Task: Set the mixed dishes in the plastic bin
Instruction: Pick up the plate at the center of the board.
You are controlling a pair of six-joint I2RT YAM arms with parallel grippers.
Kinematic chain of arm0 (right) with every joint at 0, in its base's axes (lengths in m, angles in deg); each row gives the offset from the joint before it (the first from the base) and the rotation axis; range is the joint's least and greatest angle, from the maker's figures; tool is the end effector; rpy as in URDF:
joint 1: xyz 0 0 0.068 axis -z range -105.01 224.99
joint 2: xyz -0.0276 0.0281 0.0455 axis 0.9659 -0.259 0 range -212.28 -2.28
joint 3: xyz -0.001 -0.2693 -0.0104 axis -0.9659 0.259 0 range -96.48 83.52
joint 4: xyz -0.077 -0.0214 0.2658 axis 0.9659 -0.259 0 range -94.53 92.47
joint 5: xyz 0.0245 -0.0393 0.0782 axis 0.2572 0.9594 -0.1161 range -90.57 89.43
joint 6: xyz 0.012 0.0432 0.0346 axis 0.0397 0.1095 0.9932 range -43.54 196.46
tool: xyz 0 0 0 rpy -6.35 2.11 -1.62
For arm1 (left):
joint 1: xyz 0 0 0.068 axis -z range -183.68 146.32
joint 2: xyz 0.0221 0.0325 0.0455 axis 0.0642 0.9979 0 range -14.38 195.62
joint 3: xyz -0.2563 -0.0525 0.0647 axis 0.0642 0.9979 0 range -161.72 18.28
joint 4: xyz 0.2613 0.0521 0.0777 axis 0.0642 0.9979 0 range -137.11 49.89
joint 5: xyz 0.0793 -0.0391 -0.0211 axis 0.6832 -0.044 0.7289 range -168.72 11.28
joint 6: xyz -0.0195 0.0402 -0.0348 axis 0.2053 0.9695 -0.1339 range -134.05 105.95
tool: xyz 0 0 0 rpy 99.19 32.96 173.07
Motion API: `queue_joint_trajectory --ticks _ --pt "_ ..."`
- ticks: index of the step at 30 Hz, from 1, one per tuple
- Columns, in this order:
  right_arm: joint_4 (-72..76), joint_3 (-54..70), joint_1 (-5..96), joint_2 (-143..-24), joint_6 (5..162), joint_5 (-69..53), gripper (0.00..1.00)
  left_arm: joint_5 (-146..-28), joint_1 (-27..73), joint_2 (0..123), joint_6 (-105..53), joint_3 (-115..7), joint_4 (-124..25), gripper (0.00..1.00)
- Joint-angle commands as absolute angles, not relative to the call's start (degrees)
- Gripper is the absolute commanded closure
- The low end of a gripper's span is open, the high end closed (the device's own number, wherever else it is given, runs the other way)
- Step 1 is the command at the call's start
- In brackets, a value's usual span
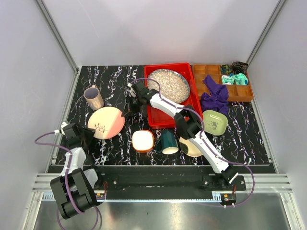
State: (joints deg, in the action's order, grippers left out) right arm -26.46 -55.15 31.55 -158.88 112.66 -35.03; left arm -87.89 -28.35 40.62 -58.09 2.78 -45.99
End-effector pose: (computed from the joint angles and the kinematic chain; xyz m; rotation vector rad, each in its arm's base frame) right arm 0.4201 0.4288 0.1156 -0.4889 2.6102 1.2953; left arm 0.1815 0.0763 0.1330 -1.2239 1.9407 -0.3587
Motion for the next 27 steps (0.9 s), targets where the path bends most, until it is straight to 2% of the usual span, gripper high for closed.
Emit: queue_joint_trajectory --ticks 1,8,19,27 --pt "-22.77 -59.48 31.22 -154.07 118.11 -43.28 1.00 -91.02 -28.20 40.72 -58.88 3.43 -51.06 0.57" --pt "-20.74 -59.75 31.31 -152.49 120.75 -45.13 1.00 -91.90 -28.11 42.22 -59.67 4.66 -53.00 0.57" --pt "-18.37 -59.66 31.31 -149.94 123.74 -47.33 1.00 -93.48 -28.11 40.82 -61.69 8.17 -55.81 0.50" --pt "-16.26 -55.44 31.31 -147.31 124.54 -48.65 1.00 -92.61 -28.12 38.97 -63.71 9.49 -57.30 0.48"
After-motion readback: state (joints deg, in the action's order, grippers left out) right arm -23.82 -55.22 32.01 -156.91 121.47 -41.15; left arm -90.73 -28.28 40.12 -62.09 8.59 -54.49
